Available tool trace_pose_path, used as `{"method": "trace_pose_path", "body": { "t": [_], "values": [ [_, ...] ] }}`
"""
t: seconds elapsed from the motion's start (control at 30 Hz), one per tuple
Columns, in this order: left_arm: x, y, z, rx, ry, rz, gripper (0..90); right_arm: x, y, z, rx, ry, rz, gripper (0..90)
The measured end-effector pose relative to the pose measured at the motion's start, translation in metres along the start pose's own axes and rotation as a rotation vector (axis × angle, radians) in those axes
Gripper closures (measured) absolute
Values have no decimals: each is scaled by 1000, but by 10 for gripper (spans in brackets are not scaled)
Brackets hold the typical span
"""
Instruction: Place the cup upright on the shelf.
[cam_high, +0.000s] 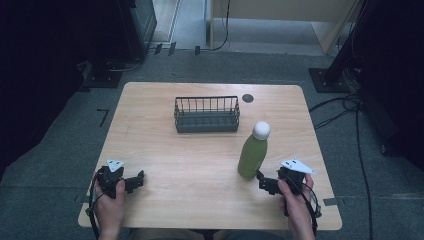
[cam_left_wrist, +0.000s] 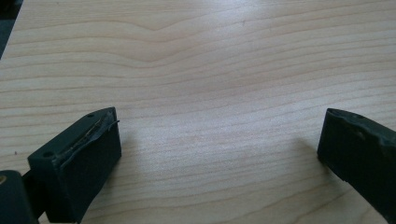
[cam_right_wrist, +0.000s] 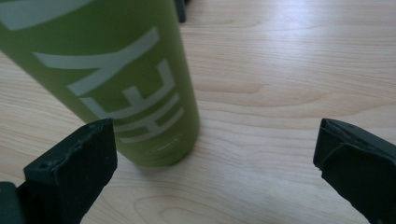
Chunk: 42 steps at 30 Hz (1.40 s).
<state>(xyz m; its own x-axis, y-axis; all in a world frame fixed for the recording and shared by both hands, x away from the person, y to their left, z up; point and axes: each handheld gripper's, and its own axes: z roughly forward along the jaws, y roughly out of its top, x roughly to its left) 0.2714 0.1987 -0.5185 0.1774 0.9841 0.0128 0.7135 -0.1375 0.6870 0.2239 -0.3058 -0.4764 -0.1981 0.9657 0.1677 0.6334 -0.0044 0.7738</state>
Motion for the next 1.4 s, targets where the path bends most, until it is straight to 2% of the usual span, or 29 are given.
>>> {"method": "trace_pose_path", "body": {
  "t": [0.17,0.33,0.43,0.63,0.97,1.2,1.4],
  "values": [
    [0,0,0,0,0,0,0,8,-1,4,-21,38,-25,0],
    [0,0,0,0,0,0,0,16,2,6,-61,67,-14,0],
    [0,0,0,0,0,0,0,21,2,10,-63,65,-10,4],
    [0,0,0,0,0,0,0,29,9,14,-103,90,22,33],
    [0,0,0,0,0,0,0,38,25,15,-171,99,64,47],
    [0,0,0,0,0,0,0,46,29,15,-203,67,21,118],
    [0,0,0,0,0,0,0,51,32,19,-232,45,0,132]
  ]
}}
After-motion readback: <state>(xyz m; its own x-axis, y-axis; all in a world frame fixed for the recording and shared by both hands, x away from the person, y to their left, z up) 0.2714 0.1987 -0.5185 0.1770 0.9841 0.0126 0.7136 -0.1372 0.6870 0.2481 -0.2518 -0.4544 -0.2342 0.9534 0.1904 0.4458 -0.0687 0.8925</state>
